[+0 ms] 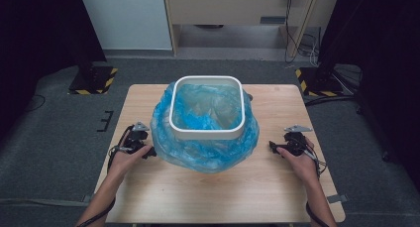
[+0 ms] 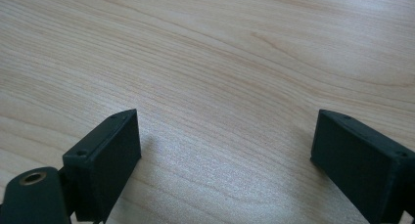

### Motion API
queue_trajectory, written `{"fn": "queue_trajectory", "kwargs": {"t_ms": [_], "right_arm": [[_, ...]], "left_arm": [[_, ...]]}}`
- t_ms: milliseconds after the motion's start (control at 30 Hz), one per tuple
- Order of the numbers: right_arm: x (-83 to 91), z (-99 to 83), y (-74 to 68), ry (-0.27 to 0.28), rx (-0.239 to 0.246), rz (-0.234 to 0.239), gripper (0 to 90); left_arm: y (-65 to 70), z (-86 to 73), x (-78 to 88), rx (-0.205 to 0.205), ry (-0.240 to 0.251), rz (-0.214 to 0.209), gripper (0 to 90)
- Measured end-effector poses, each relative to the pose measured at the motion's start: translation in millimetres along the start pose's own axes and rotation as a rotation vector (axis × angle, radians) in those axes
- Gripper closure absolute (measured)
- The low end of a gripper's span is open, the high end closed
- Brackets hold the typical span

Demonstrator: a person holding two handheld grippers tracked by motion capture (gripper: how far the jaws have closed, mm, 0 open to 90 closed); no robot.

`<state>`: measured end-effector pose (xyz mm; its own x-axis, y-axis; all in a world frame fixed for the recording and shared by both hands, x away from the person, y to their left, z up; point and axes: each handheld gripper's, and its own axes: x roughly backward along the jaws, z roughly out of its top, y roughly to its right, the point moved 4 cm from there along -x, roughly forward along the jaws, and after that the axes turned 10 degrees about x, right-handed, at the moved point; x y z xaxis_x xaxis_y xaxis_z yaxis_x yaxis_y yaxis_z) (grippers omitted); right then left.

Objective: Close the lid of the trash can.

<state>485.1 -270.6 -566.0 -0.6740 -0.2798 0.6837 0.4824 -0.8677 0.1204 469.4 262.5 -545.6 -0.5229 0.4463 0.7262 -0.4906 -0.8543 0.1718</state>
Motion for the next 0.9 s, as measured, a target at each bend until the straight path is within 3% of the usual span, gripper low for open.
{"fn": "queue_trajectory", "kwargs": {"t_ms": [333,900], "right_arm": [[0.1,-0.1,0.0,-0.001,0.001,-0.002,11.0],[0.5,-0.3,-0.5,-0.001,0.000,-0.002,11.0]], "left_arm": [[1.2,-5.2,-9.1,-0.009,-0.016,0.049,4.1],[3.1,-10.6,-14.9,-0.025,-0.009,0.051,0.0]]}}
